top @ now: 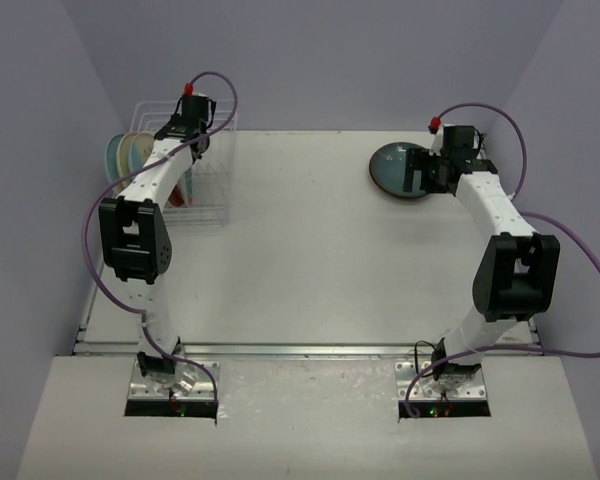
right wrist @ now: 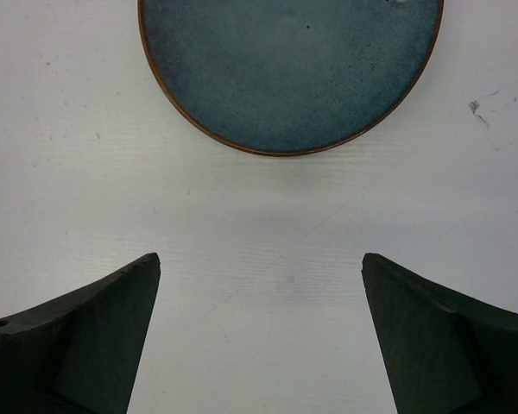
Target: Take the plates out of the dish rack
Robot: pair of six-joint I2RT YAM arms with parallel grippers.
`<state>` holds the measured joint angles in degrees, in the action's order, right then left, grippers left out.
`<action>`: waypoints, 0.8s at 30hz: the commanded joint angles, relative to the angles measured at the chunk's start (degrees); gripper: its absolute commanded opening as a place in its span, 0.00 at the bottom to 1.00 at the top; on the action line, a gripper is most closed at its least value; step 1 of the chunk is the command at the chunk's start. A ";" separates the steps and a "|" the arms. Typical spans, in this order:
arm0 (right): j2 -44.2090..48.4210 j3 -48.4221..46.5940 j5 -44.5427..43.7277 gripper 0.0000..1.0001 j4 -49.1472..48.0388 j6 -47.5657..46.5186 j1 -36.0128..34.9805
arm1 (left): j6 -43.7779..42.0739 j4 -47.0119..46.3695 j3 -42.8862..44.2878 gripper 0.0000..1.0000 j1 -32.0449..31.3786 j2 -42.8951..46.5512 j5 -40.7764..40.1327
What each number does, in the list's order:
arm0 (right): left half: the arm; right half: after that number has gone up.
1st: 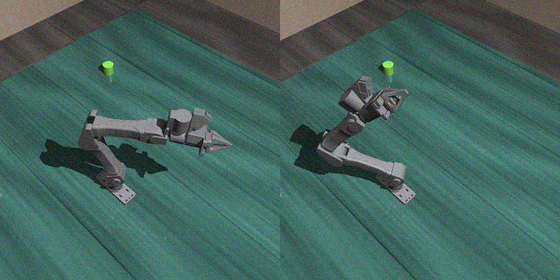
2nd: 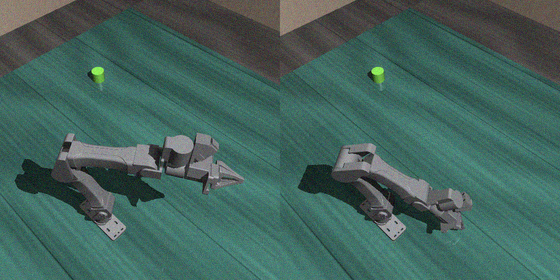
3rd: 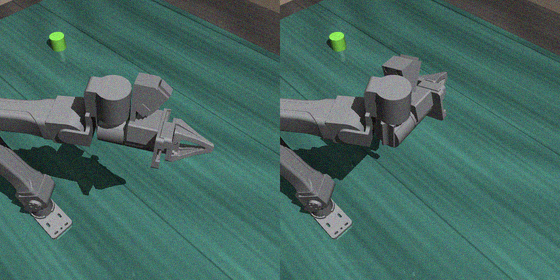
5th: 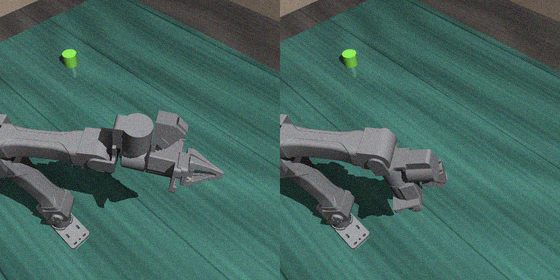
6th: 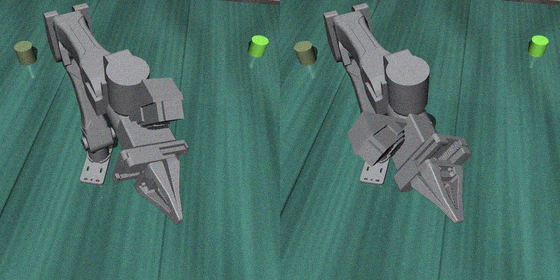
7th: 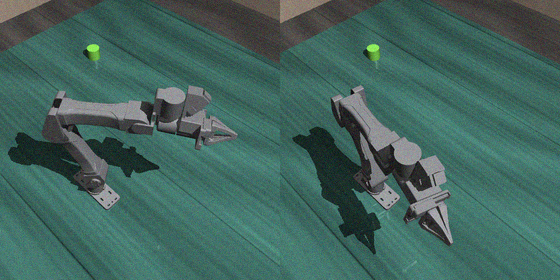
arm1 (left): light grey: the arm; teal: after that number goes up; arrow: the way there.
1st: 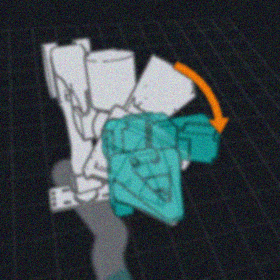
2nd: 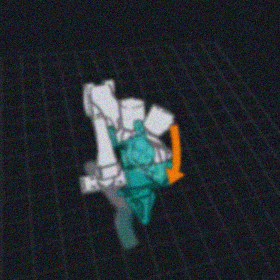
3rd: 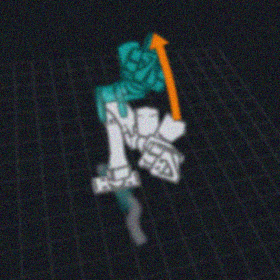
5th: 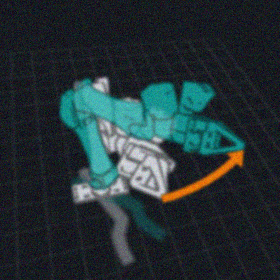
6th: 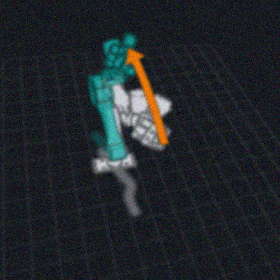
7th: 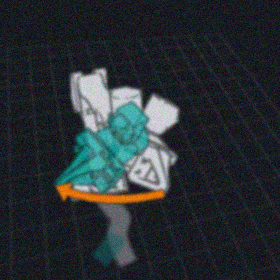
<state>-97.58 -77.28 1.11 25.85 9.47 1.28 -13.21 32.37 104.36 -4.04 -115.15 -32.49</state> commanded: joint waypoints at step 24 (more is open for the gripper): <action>7.33 1.56 37.09 0.98 -8.96 9.41 -1.63 | 3.92 -4.35 -4.79 0.00 -11.69 32.31 38.97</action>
<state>-96.01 -76.93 21.27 25.38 13.83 0.84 -15.42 30.71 103.63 -16.13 -90.16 -18.28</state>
